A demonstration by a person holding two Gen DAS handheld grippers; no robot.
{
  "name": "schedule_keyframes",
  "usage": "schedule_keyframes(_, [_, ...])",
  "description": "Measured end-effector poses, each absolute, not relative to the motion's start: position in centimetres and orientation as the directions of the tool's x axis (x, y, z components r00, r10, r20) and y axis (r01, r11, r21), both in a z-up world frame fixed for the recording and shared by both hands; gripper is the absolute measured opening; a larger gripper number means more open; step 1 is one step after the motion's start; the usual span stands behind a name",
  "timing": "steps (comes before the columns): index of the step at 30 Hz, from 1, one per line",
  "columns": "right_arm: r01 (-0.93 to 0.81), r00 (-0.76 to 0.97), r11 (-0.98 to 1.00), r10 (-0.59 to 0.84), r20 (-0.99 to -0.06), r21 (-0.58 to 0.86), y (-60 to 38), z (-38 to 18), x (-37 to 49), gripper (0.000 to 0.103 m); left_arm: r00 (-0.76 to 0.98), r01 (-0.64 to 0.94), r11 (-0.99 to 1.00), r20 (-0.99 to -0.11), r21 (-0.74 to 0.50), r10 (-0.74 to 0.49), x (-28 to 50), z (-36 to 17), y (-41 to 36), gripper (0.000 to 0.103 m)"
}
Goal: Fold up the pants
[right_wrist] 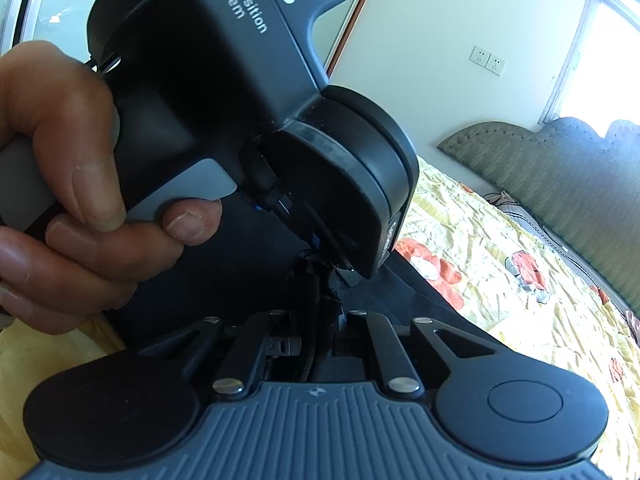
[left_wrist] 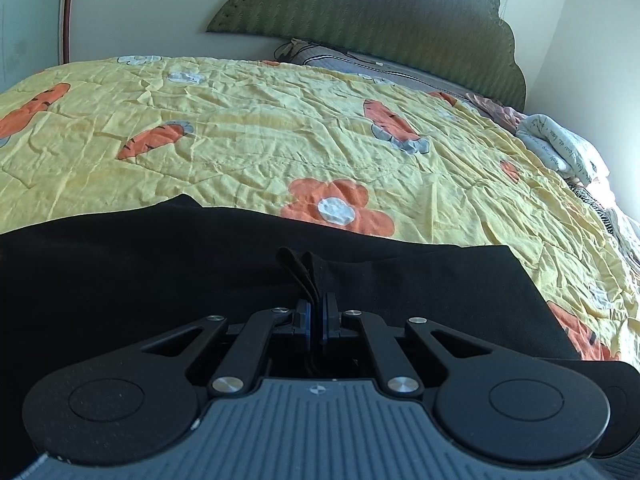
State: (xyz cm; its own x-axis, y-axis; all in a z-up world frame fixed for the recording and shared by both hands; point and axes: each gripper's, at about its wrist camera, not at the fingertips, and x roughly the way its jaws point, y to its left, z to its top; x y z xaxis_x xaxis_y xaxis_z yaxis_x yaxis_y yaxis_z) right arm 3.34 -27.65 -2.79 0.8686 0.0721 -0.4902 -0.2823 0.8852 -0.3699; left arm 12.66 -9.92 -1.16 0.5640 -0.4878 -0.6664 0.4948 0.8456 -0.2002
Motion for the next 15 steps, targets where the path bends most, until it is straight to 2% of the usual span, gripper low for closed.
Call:
schedule_keyframes(11, [-0.282,0.863,0.882,0.061,-0.502,-0.378,-25.5,-2.7,4.5,0.009,0.556,0.493,0.846,-0.674,-0.203,-0.486,12.8,-1.7,-9.8,0.006])
schedule_keyframes(15, [-0.275,0.86,0.887,0.054,-0.507,-0.372,-25.1,-2.2,4.4,0.009,0.559,0.48,0.852,-0.676,-0.209,-0.48,13.0,-1.5,-9.5,0.015])
